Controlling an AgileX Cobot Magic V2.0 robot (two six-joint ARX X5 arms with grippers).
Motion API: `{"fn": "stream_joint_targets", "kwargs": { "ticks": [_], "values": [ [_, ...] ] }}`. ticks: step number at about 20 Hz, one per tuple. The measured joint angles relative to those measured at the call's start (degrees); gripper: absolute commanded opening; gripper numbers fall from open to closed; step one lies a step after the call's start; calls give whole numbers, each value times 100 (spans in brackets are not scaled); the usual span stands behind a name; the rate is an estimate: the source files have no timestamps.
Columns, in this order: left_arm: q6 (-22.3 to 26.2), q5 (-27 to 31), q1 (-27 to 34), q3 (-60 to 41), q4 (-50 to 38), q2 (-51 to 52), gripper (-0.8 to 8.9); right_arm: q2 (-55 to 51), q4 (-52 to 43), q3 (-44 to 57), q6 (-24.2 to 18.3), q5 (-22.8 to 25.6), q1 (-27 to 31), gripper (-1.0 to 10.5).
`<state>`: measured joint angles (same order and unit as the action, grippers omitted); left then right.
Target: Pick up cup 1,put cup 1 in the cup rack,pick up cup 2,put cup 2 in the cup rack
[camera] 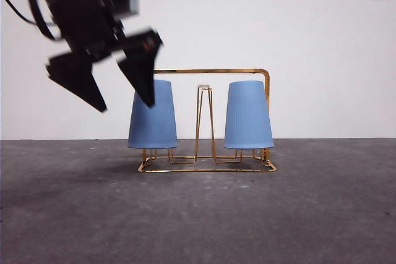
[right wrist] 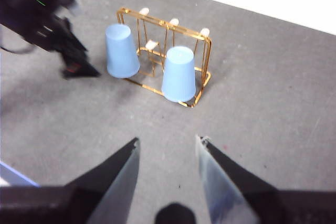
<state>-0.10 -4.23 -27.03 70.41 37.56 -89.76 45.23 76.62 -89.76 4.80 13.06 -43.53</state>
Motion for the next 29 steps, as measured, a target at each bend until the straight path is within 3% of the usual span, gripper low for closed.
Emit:
{"fn": "stream_joint_targets", "kwargs": {
  "ticks": [6, 7, 9, 10, 11, 12, 15, 19, 29],
  "values": [
    [-146, -654, -2, 0, 1355, 1676, 528, 0, 96, 11, 61, -122, 0, 186],
    [-199, -883, -2, 0, 1523, 2031, 480, 0, 98, 11, 61, -221, 0, 186],
    [-299, -1272, -2, 0, 1775, 2638, 288, 0, 98, 11, 66, -479, 0, 184],
    [-348, -1401, -2, 0, 1871, 2942, 182, 0, 98, 11, 66, -621, 0, 144],
    [-404, -1488, -2, 0, 1930, 3250, 61, 0, 98, 11, 79, -787, 0, 13],
    [-448, -1569, -2, 0, 1963, 3482, -22, 0, 98, 11, 81, -929, 0, -9],
    [-535, -1784, -2, 0, 2074, 4092, -7, 0, 98, 13, 83, -1250, 0, -8],
    [-553, -1788, -2, 0, 2166, 4487, -4, 0, 98, 13, 103, -1266, 0, 1],
    [-575, -1799, -2, 0, 2168, 4328, -4, 0, 98, 15, 101, -1202, 0, 1]
  ]
}}
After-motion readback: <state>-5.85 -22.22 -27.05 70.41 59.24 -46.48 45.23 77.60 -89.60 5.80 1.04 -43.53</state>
